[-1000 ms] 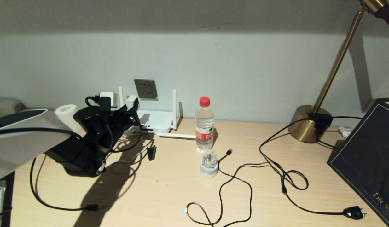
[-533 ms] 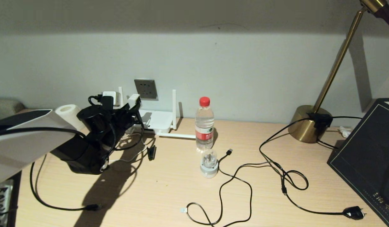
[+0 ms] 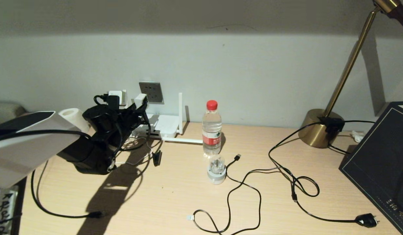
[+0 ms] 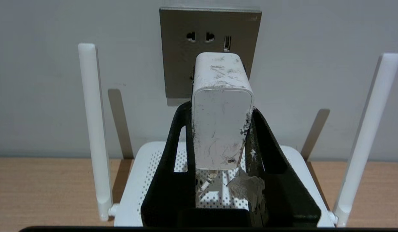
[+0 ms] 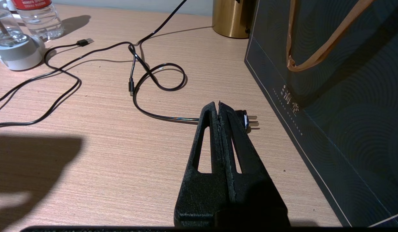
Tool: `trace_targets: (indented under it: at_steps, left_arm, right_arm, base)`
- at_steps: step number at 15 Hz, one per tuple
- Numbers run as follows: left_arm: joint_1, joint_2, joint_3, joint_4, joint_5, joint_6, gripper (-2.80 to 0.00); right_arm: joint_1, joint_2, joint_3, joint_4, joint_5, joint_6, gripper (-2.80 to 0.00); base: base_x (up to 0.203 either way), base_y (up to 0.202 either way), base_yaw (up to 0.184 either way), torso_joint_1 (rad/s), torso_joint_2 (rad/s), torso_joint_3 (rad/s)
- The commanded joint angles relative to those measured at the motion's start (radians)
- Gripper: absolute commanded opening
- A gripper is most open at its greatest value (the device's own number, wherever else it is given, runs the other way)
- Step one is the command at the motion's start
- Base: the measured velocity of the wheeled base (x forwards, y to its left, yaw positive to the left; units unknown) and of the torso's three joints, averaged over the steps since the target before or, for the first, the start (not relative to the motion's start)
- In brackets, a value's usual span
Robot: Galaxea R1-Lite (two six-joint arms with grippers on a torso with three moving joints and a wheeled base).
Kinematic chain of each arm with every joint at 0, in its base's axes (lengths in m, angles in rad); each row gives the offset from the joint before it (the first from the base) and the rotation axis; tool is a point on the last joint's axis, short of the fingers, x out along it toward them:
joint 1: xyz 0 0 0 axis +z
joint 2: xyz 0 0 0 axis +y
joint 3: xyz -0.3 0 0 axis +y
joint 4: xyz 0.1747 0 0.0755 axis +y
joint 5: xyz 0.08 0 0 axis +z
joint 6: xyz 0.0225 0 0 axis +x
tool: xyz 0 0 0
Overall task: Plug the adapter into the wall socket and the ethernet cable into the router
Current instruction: Plug plug into socket
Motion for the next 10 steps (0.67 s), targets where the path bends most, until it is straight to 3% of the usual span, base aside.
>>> trace_targets:
  at_steps: [1, 10]
  left_arm:
    - [0.0, 0.014, -0.034, 0.009, 0.0, 0.0, -2.8]
    - [-0.002, 0.043, -0.11, 0.059, 0.004, -0.006, -2.8]
  right_arm:
    - [0.0, 0.001, 0.0, 0.0, 0.0, -0.001, -2.8]
    - [0.0, 0.001, 0.0, 0.0, 0.0, -0.001, -2.8]
  base:
    - [0.0, 0.0, 0.0, 0.0, 0.0, 0.0]
    - [0.0, 0.0, 0.0, 0.0, 0.0, 0.0]
